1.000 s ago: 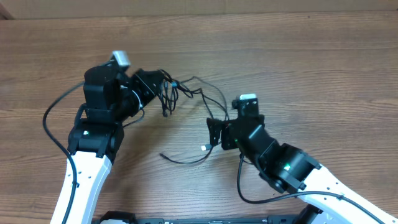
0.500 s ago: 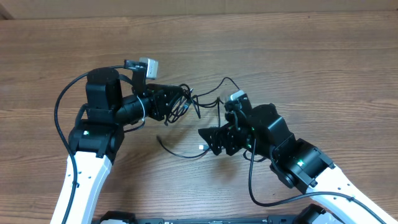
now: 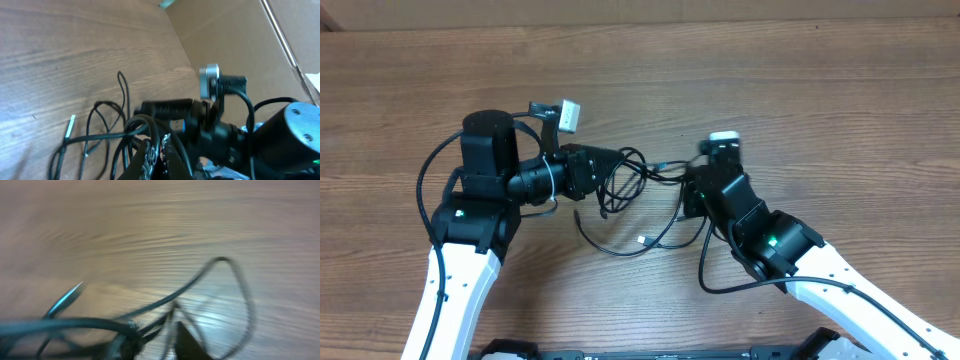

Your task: Untangle cables

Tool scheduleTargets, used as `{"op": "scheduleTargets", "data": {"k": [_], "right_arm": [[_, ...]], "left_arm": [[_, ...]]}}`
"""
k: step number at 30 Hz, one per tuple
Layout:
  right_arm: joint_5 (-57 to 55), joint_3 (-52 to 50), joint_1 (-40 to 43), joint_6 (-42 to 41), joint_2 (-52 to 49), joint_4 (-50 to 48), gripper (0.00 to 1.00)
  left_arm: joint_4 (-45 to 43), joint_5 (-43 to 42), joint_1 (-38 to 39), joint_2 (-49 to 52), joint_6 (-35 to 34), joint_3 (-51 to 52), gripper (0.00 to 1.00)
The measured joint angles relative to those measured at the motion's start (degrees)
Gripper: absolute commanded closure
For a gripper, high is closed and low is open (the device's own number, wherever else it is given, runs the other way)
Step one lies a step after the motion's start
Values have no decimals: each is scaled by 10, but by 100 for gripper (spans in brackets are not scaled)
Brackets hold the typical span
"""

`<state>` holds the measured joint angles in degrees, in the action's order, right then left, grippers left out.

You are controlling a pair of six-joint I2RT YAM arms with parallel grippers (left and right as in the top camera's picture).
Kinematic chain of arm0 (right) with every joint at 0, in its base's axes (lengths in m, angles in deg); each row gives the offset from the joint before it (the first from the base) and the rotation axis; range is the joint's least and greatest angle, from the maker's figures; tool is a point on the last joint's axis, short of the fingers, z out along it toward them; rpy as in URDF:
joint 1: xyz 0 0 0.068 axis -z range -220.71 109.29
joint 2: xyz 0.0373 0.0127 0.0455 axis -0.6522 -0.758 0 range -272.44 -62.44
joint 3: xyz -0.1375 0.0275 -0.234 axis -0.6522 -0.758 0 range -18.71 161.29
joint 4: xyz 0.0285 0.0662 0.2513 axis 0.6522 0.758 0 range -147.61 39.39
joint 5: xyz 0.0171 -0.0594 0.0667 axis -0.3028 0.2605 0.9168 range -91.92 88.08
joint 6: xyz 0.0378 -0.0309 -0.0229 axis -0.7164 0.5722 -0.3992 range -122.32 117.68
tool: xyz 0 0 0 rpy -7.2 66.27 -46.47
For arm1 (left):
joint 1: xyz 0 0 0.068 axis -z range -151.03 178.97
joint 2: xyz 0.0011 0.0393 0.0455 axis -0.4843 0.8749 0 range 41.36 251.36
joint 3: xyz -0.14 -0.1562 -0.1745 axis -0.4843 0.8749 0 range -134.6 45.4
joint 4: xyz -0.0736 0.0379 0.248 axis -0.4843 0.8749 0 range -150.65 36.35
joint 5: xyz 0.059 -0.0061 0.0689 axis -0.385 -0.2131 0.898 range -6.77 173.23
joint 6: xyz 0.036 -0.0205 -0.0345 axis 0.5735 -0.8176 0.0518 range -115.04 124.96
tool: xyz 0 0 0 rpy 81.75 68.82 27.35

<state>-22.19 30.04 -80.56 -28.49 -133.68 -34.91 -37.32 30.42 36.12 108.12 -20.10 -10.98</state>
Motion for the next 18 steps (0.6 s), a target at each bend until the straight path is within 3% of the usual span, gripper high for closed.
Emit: {"op": "scheduleTargets", "data": {"k": [8,12,15,18], "right_arm": [[-146,0,0,-75,33,16,83],[-219,0,6,-84,34,36,78],[-253,0,49,-89,34,47,71],[-210,0,121,-87,34,51,71]], "left_arm": [[20,5,1,0,-3,0,96],[21,-4,2,0,11,0,96],[21,-6,1,0,17,0,96],[22,4,1,0,20,0,96]]}}
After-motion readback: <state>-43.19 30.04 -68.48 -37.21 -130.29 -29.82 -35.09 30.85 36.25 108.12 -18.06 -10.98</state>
